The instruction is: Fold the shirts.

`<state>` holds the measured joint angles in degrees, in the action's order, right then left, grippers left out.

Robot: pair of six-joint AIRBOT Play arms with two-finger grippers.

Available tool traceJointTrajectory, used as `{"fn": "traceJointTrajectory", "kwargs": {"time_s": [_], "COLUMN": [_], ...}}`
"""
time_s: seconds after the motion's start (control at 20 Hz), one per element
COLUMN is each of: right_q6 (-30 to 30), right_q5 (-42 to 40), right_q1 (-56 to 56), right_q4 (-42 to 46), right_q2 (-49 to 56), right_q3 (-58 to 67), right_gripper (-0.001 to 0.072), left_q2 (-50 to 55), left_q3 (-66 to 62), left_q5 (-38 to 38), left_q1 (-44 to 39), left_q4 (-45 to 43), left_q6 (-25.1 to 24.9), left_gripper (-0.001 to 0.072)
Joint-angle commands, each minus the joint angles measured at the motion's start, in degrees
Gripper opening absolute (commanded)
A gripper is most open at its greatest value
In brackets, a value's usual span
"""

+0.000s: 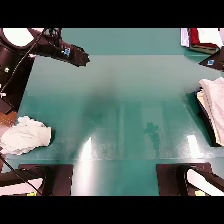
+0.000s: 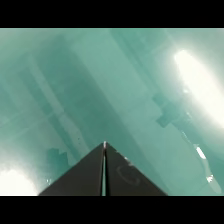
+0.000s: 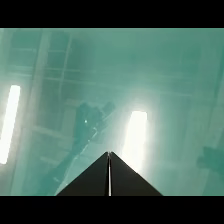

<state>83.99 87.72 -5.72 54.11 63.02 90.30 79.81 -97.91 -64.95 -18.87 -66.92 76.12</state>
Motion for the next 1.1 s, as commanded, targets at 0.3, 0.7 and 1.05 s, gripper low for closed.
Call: {"fn": "traceJointTrajectory", "kwargs": {"time_s": [0.3, 0.7, 1.05], "right_q6": [0.02, 0.00, -1.62], "right_q5": [-0.31, -0.31, -0.55], "right_q1": [0.13, 0.13, 0.13], "right_q4": [-0.02, 0.00, 0.04], "right_q2": [-0.02, 0.00, 0.00], "right_q3": [0.04, 0.04, -0.07], "right_gripper": [0.0020, 0.0020, 0.0020], "left_q2": [-0.04, -0.07, -5.11], "left_q3": [0.00, -0.09, 4.52], "left_q5": [0.02, 2.45, -31.23], "left_q1": [-0.02, 0.15, 7.69], "left_q4": [0.00, 0.44, -19.76], "left_q6": [-0.02, -0.02, 6.32], "left_gripper": [0.0026, 0.0026, 0.0028]}}
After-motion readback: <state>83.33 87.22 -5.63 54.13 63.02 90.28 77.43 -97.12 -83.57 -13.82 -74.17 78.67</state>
